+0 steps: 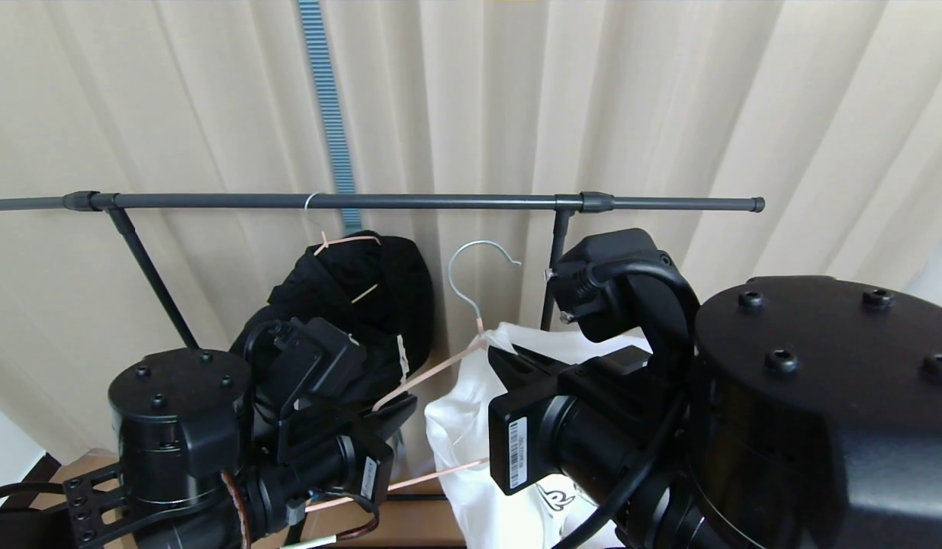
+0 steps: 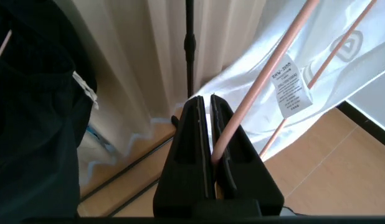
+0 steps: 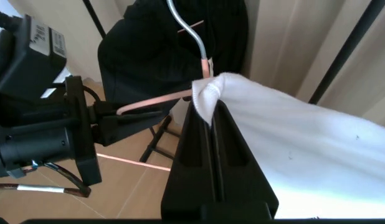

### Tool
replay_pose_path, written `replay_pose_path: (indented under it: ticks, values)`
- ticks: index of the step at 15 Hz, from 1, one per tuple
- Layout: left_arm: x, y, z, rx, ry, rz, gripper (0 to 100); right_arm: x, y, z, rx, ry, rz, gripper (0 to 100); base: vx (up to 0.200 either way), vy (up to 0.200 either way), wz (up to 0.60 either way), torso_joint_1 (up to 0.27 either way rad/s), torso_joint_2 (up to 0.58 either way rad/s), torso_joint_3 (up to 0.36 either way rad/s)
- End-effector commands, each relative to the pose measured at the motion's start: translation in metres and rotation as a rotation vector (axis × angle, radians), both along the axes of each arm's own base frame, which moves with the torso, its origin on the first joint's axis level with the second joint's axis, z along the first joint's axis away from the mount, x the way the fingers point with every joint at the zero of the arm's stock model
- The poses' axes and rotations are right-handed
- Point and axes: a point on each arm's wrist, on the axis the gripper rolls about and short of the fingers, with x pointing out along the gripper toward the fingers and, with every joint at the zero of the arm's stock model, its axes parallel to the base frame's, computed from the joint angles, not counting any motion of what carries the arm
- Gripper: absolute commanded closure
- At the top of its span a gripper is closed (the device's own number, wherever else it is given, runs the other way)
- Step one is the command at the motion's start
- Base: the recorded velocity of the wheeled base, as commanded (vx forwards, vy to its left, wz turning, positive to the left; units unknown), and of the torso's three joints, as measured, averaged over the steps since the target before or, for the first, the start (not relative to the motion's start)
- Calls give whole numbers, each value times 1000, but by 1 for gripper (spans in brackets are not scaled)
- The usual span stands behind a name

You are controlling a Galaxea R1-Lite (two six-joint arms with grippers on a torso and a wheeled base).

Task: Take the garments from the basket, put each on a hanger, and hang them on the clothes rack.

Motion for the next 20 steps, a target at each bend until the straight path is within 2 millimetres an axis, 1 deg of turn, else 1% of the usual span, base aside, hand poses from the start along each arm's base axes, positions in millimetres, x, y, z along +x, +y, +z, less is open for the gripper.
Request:
replay_pose_path:
  ticks: [1,6,11,12,15,16,17,18,19,20]
  values:
    - [-1,-1,-2,0,1,-4,100,1,3,0,1,1,1,100,0,0,0,0,0,0]
    - [-4,2,-1,-47,-55,-5,100,0,-5,-1,1,5,-16,100,0,0,0,0,0,0]
    - [-4,2,3,-69,-85,-8,100,0,-4,-7,-19,13,-16,100,0,0,0,0,0,0]
    - [-5,2,3,-75,-94,-10,100,0,-4,-8,-21,14,-16,0,0,0,0,0,0,0]
    - [-8,5,3,-94,-112,-12,100,-2,-10,-12,-51,16,-8,0,0,0,0,0,0,0]
    - [-8,6,2,-98,-119,-14,100,-5,-15,-14,-66,15,-3,0,0,0,0,0,0,0]
    - [-8,6,2,-98,-119,-14,100,-5,-15,-14,-66,15,-3,0,0,0,0,0,0,0]
    - [-10,7,0,-94,-116,-14,100,-10,-26,-11,-83,4,38,0,0,0,0,0,0,0]
    - [-11,8,-2,-90,-111,-14,100,-13,-32,-9,-85,-2,68,0,0,0,0,0,0,0]
    - [-14,10,-3,-91,-112,-16,100,-20,-45,-1,-80,-16,138,0,0,0,0,0,0,0]
